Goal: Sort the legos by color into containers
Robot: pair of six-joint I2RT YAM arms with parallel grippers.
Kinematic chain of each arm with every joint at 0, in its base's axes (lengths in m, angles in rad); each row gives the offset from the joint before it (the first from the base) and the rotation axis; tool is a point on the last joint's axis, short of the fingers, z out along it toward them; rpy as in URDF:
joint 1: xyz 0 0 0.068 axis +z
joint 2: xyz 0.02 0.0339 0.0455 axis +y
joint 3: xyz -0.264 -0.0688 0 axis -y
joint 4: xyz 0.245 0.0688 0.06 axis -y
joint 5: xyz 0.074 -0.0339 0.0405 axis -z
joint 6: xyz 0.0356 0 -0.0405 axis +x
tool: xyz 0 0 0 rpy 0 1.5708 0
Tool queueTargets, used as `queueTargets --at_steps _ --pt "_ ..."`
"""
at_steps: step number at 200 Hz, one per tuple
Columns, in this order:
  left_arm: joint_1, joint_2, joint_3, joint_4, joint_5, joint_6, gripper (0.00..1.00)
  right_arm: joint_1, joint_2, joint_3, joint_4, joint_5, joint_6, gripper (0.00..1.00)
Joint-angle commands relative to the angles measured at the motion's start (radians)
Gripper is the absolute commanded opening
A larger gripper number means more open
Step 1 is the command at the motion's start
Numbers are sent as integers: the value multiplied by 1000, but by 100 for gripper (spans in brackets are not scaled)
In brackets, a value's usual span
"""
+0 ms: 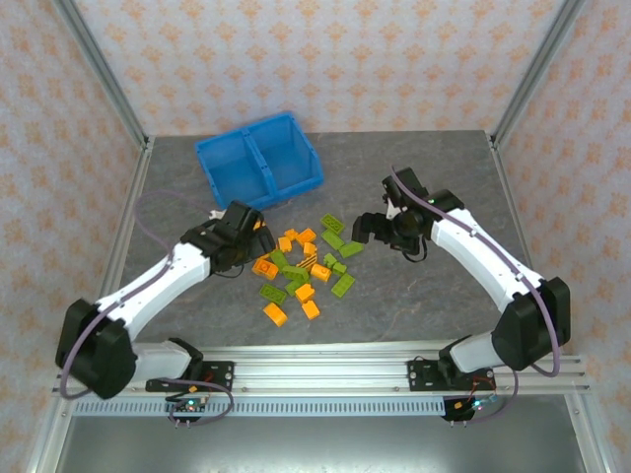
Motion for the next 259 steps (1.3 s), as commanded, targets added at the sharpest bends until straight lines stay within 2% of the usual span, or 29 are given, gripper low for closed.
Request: queueTargets --at_steps 1,25,62,80,105,136,169,201,231,259 --pt "30 107 43 32 -28 -23 76 9 0 22 -37 8 14 99" --pt "73 221 63 102 18 -9 62 8 -17 15 -44 26 21 99" --pt "96 323 83 149 4 36 51 9 -22 12 -48 33 34 99" --pt "101 359 89 158 9 46 42 10 -21 13 -49 31 43 99" --pt "106 371 85 152 13 39 26 10 -28 22 -63 38 53 99" --pt "105 344 108 97 22 49 15 10 -57 23 -65 57 75 99" --pt "105 242 138 30 3 66 12 11 -106 0 3 -29 92 99" --pt "105 165 227 -63 -23 104 12 42 -171 -38 178 -173 140 99" --pt "110 147 355 -125 -111 165 12 98 -211 -31 272 -137 168 99" --pt "156 235 501 -159 -166 229 12 118 -226 -26 312 -113 181 99"
